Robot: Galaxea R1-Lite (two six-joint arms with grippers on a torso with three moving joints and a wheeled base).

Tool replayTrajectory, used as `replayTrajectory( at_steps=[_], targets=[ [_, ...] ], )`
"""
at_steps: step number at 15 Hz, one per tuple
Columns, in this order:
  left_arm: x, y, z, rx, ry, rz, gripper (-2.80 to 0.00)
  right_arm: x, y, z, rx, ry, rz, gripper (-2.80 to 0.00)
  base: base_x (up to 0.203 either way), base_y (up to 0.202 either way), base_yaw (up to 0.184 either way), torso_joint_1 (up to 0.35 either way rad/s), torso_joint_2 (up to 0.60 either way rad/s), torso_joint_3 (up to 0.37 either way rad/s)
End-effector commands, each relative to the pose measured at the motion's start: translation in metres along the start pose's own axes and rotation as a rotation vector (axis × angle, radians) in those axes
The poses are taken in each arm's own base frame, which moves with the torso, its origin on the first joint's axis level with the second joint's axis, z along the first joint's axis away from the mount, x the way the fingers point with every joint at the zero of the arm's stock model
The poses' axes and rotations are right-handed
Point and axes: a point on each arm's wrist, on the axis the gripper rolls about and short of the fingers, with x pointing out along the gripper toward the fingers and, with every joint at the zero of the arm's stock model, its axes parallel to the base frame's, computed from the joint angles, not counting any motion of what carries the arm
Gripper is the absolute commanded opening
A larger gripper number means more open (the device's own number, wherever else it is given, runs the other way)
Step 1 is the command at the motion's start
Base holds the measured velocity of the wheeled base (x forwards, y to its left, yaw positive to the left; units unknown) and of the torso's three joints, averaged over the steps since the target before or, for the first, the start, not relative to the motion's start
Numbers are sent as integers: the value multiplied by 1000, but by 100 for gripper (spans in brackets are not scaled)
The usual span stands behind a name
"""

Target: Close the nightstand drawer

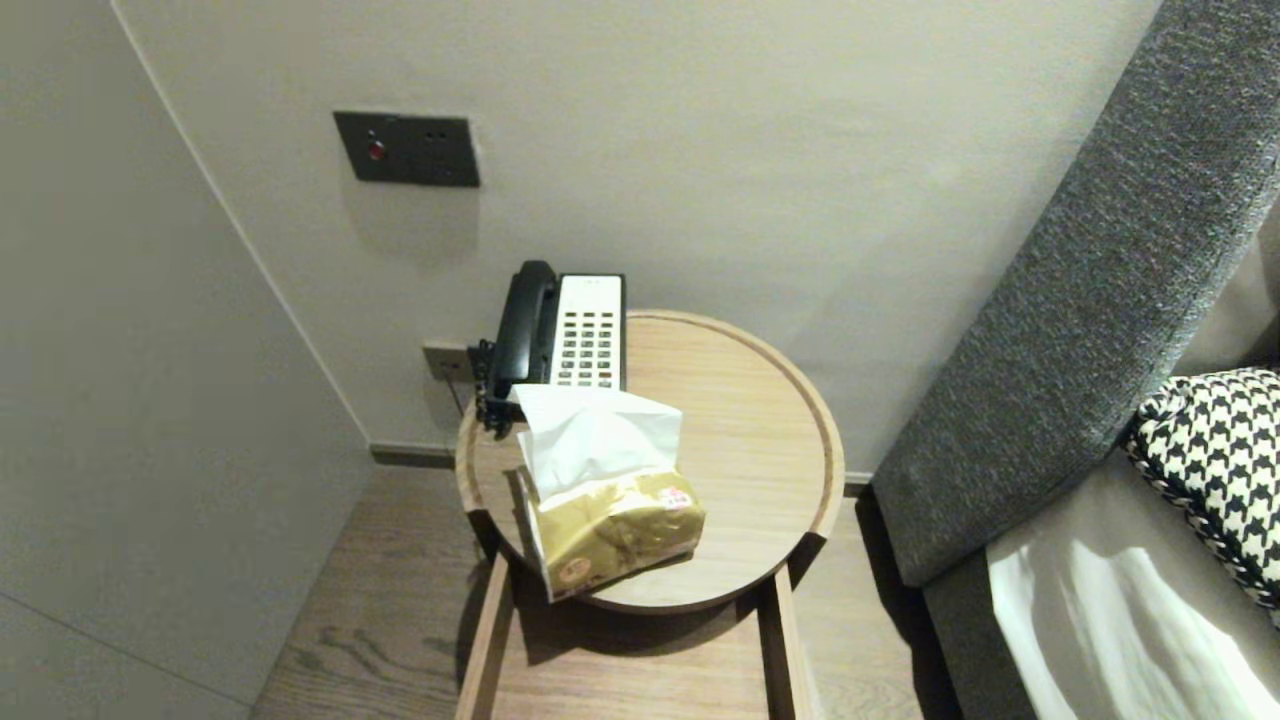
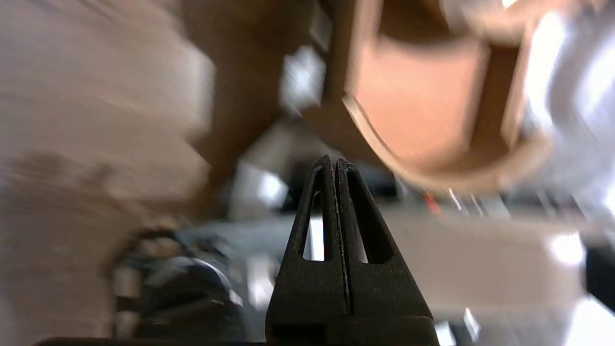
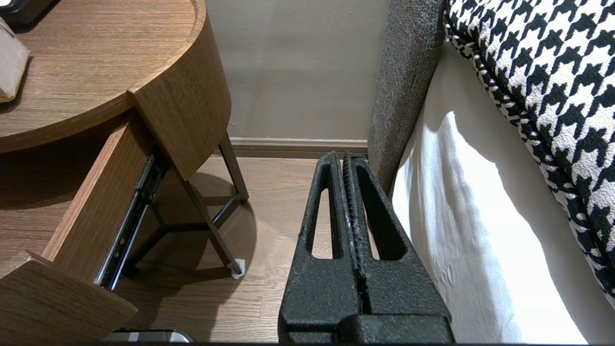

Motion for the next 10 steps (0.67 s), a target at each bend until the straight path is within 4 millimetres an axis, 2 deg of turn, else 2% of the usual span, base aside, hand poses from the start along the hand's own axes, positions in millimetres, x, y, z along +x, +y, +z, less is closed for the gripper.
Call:
replayTrajectory(
  at_steps=[1, 4, 10],
  targets=[
    [29, 5, 3, 7, 193, -49, -280, 2, 0, -11, 0, 40, -1, -280, 0, 0, 0, 0, 0, 0],
    [55, 5, 12, 29, 334, -77, -280, 2, 0, -11, 0, 40, -1, -280, 0, 0, 0, 0, 0, 0],
    [103, -3, 7, 170, 479, -54, -280, 2, 0, -11, 0, 40, -1, -280, 0, 0, 0, 0, 0, 0]
  ],
)
